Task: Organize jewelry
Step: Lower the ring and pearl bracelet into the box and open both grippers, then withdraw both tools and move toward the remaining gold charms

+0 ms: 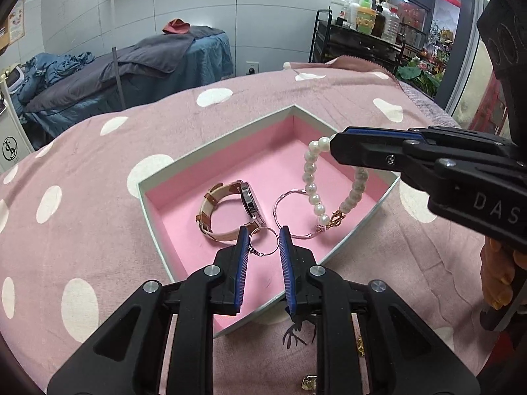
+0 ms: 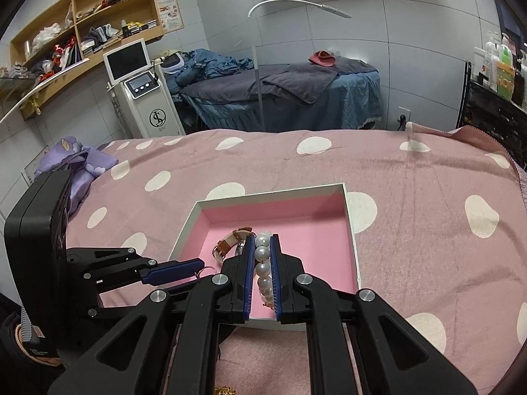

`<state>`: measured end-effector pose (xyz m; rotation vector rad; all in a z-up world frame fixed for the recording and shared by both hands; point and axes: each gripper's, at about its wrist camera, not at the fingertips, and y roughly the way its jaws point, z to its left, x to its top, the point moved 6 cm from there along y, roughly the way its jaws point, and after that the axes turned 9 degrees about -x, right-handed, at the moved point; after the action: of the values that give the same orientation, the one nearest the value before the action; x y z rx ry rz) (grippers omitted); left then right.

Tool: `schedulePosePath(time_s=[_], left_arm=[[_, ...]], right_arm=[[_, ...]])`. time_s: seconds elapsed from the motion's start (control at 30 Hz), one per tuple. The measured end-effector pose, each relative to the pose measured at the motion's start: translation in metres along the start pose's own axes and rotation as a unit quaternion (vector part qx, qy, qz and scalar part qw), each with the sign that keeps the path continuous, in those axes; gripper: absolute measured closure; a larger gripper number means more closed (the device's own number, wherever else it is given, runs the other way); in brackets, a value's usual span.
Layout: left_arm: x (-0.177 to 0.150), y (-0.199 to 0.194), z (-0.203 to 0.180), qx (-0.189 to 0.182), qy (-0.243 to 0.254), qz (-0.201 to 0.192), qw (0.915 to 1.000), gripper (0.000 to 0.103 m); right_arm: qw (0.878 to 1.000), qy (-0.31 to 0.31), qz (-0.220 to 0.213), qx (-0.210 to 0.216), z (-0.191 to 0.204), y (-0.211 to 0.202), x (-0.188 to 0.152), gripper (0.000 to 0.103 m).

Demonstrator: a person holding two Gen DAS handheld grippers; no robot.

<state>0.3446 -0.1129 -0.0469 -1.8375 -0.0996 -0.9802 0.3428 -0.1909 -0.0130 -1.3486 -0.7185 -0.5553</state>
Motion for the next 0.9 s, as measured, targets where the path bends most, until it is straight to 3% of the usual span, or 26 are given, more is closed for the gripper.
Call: schedulePosePath(time_s=[0.3, 0.6, 0.67, 0.73, 0.83, 0.9], left_arm=[[-0.008, 0.015, 0.003, 0.003, -0.003, 0.016, 0.9999, 0.083], [-0.008, 0.015, 0.006, 0.017, -0.002, 0.015, 0.9997, 0.082], [-0.007, 0.011, 0.004, 0.028, 0.004, 0.008, 0.9996, 0.065], [-0.005, 0.005, 0.003, 0.046, 0.015, -0.005, 0.9988, 0.046], [-0.002, -0.008, 0.001, 0.058, 0.027, -0.022, 0.9977, 0.039], [-0.001, -0.018, 0.001, 0.067, 0.03, -0.033, 0.9967, 0.033]], right_arm=[[1.0, -0.007, 0.024, -0.018, -0.007, 0.019, -0.014, 0.094], [0.999, -0.025, 0.021, -0.042, -0.012, 0.022, -0.02, 0.09], [0.999, -0.025, 0.016, -0.044, -0.013, 0.019, -0.02, 0.068], [0.999, -0.018, 0.003, -0.041, -0.014, 0.012, -0.017, 0.056], [0.998, -0.021, -0.019, -0.053, -0.017, -0.001, -0.012, 0.055], [0.997, -0.018, -0.031, -0.065, -0.023, -0.01, -0.01, 0.047]])
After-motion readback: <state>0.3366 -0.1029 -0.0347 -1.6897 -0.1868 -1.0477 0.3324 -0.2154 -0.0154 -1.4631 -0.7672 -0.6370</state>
